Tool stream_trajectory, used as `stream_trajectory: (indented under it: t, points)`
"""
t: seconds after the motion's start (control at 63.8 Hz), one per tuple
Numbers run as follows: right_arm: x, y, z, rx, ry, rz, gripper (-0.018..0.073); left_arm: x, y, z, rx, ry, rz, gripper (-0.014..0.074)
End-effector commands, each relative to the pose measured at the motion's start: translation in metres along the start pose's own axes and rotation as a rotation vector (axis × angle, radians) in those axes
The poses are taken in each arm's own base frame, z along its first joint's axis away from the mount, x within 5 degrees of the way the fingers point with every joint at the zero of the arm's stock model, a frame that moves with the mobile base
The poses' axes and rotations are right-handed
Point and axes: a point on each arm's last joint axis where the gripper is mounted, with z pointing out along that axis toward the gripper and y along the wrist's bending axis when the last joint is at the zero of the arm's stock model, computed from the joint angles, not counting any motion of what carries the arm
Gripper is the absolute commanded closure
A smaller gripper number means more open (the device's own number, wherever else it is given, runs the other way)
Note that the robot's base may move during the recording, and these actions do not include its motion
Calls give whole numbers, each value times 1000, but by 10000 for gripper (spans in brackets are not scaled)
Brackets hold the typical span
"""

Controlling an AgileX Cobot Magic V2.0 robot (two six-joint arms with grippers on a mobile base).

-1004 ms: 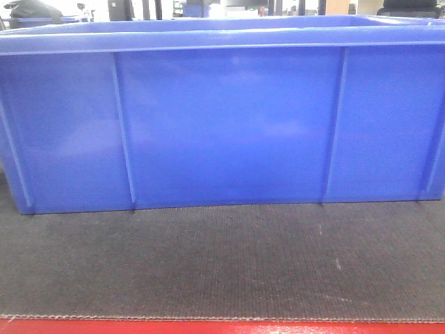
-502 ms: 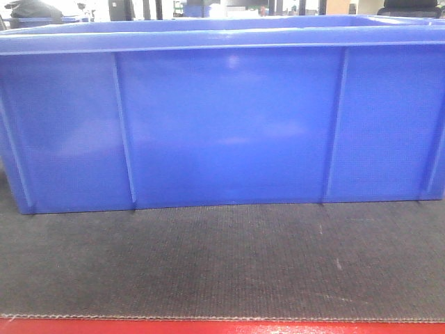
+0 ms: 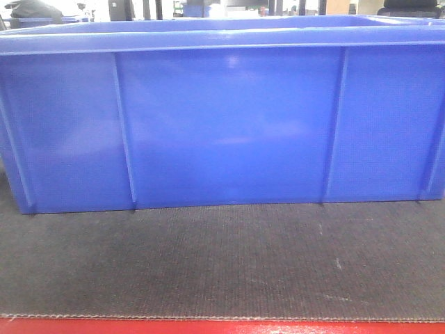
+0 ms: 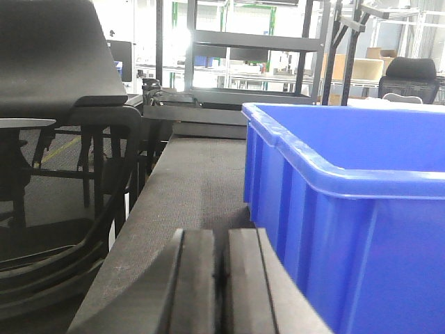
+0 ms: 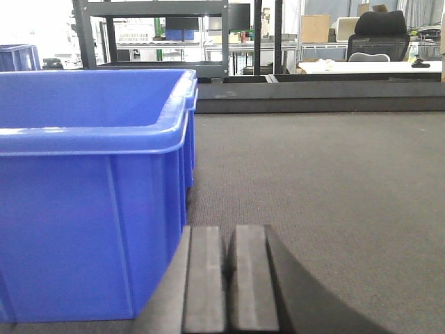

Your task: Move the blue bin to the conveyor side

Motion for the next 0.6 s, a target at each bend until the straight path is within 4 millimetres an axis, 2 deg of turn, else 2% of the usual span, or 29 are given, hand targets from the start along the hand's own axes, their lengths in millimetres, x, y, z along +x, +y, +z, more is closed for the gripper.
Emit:
stream_trajectory:
  t: [0.0, 0.58]
  points:
    - [-2, 0, -1, 3, -26, -5, 648, -3, 0, 0, 0, -32, -2, 596]
    - [-2, 0, -1, 3, -26, -5, 648, -3, 0, 0, 0, -32, -2, 596]
